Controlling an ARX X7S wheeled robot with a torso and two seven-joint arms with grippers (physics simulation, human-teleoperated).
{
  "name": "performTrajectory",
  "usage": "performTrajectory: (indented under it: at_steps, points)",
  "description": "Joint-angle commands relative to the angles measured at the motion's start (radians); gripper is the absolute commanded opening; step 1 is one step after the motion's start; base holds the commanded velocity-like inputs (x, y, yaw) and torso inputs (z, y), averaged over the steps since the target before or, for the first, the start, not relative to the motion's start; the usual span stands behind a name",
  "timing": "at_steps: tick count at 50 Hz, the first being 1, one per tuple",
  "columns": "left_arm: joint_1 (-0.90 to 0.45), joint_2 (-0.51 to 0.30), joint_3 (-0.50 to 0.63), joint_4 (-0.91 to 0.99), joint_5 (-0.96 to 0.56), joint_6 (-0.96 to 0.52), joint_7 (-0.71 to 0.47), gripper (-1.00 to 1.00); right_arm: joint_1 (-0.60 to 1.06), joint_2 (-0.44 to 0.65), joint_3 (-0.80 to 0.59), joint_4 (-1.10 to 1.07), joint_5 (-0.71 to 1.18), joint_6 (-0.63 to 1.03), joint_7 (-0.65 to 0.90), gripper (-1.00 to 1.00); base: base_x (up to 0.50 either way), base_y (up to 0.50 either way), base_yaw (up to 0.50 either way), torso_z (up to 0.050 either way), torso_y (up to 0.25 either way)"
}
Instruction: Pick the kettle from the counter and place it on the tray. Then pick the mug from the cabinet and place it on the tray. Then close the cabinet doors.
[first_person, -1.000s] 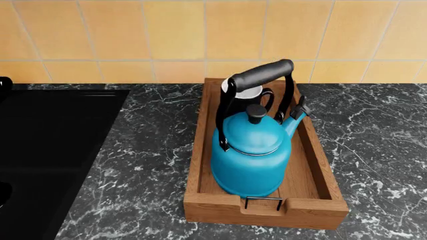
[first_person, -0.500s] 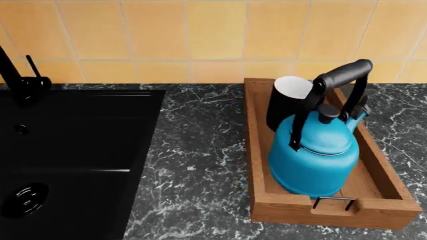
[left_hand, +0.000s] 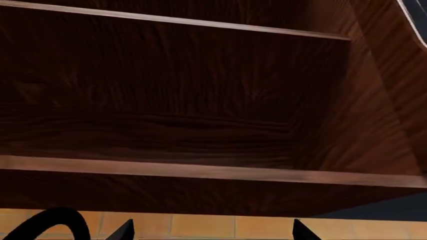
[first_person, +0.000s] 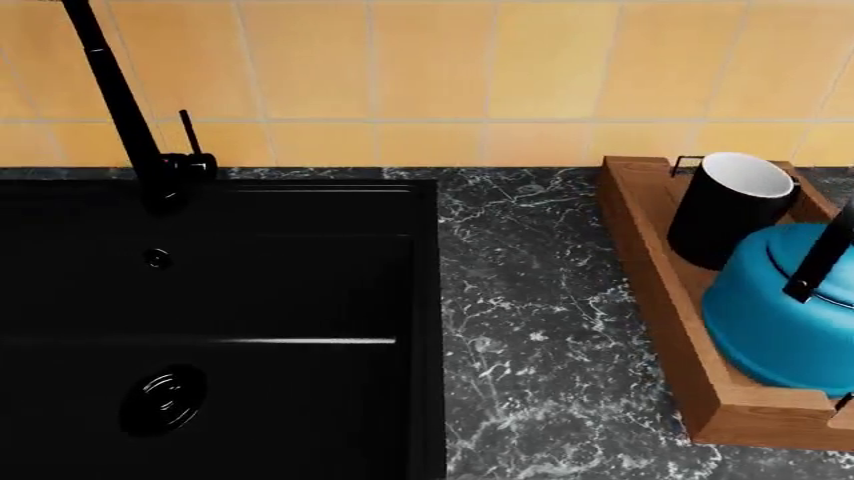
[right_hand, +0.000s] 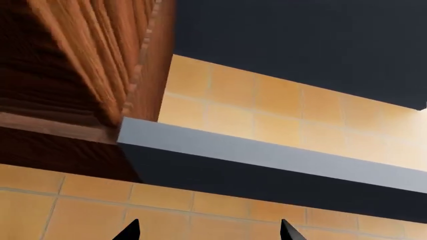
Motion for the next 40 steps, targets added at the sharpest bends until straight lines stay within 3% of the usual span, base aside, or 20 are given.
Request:
performTrajectory:
  at_steps: [1,13,18,31,38,40]
  points:
    - [-0.012,0.040,-0.036,-0.004,-0.022,-0.060,-0.003,1.00,-0.008,-0.014,0.019,0.002,0.005,0.019,0.002,1.00,0.00,0.50,0.00,0.000,0.000]
    - [-0.026,0.052,-0.042,-0.011,-0.026,-0.079,-0.003,1.00,-0.014,-0.027,0.025,0.008,0.003,0.027,0.002,1.00,0.00,0.50,0.00,0.000,0.000]
    - [-0.023,0.056,-0.050,-0.012,-0.025,-0.087,0.002,1.00,0.008,-0.011,0.004,0.036,-0.007,0.038,0.008,1.00,0.00,0.00,0.00,0.000,0.000]
    - [-0.002,0.070,-0.083,-0.011,-0.026,-0.103,0.021,1.00,0.459,0.082,-0.362,0.280,-0.030,0.188,0.085,1.00,0.00,0.00,0.00,0.001,0.000]
    - [0.009,0.081,-0.100,-0.011,-0.027,-0.113,0.031,1.00,0.615,0.112,-0.416,0.338,-0.140,0.287,0.059,1.00,0.00,0.00,0.00,0.000,0.000]
    - [0.008,0.080,-0.102,-0.011,-0.031,-0.113,0.028,1.00,0.641,0.106,-0.408,0.357,-0.149,0.313,-0.008,1.00,0.00,0.00,0.00,0.000,0.000]
